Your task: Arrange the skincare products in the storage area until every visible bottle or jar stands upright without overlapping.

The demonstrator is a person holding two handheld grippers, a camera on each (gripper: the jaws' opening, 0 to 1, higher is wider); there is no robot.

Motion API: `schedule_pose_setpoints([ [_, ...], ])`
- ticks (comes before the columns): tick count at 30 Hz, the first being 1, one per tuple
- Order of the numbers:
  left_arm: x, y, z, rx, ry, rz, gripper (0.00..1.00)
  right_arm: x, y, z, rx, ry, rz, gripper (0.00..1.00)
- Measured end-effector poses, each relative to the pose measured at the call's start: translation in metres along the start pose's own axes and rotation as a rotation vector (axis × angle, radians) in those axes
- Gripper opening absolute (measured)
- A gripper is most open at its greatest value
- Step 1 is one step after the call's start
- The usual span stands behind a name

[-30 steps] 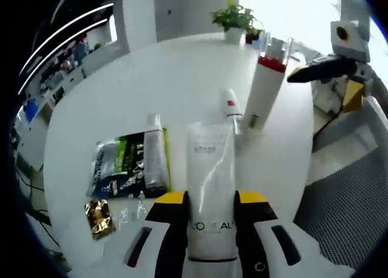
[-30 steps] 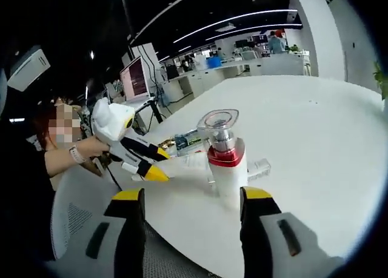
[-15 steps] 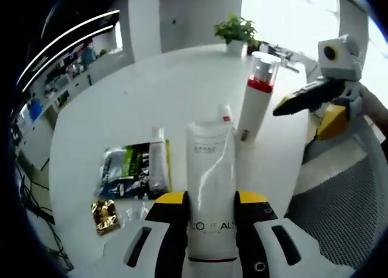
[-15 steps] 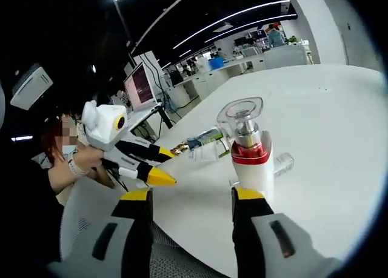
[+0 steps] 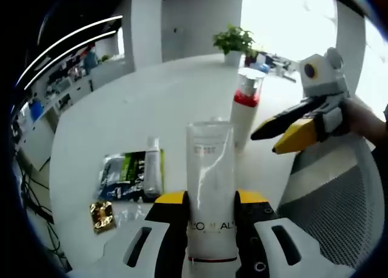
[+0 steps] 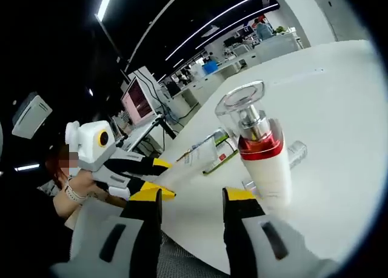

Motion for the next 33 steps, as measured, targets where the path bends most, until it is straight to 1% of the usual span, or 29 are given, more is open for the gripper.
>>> schedule_pose_setpoints([
  [4,0.004,0.000,-0.001,0.018,-0.003,-0.007,0.26,-0.002,-0.003,-0.001,0.010,-0.047,-0.018,0.37],
  [8,0.007,0.000,0.000,0.028,0.006,-0.003,0.26,-0.002,-0.008,-0.002,0.011,-0.067,-0.004,0.35],
  [10,0.012,0.000,0.000,0.033,0.005,-0.001,0.26,-0.004,-0.011,-0.004,0.017,-0.096,-0.022,0.34],
  [13,0.015,0.001,-0.001,0.040,0.000,-0.001,0.26,-0.005,-0.014,-0.006,0.023,-0.106,-0.035,0.32],
  [18,0.018,0.003,-0.006,0.063,-0.005,-0.003,0.26,-0.010,-0.019,-0.009,0.029,-0.134,-0.064,0.25],
  [21,0.018,0.003,-0.008,0.069,-0.013,-0.010,0.26,-0.013,-0.021,-0.010,0.027,-0.136,-0.080,0.22],
  [25,0.019,0.003,-0.009,0.074,-0.014,-0.013,0.26,-0.011,-0.024,-0.012,0.023,-0.139,-0.077,0.20],
  [29,0.019,0.004,-0.008,0.071,-0.010,-0.013,0.26,-0.010,-0.026,-0.015,0.001,-0.136,-0.106,0.19],
  [33,0.017,0.005,-0.009,0.069,-0.009,-0.019,0.26,-0.013,-0.026,-0.019,0.017,-0.135,-0.132,0.16],
])
Point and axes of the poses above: the point that each gripper's makers call its tool centre point, and the gripper's own axes: y roughly backward along the fingers, x roughly to its right, z roughly out of its underside, the point moved 7 cm from there along y, roughly backward along the fingers, and after that the axes turned 10 degrees about z, right-handed, at the moved point
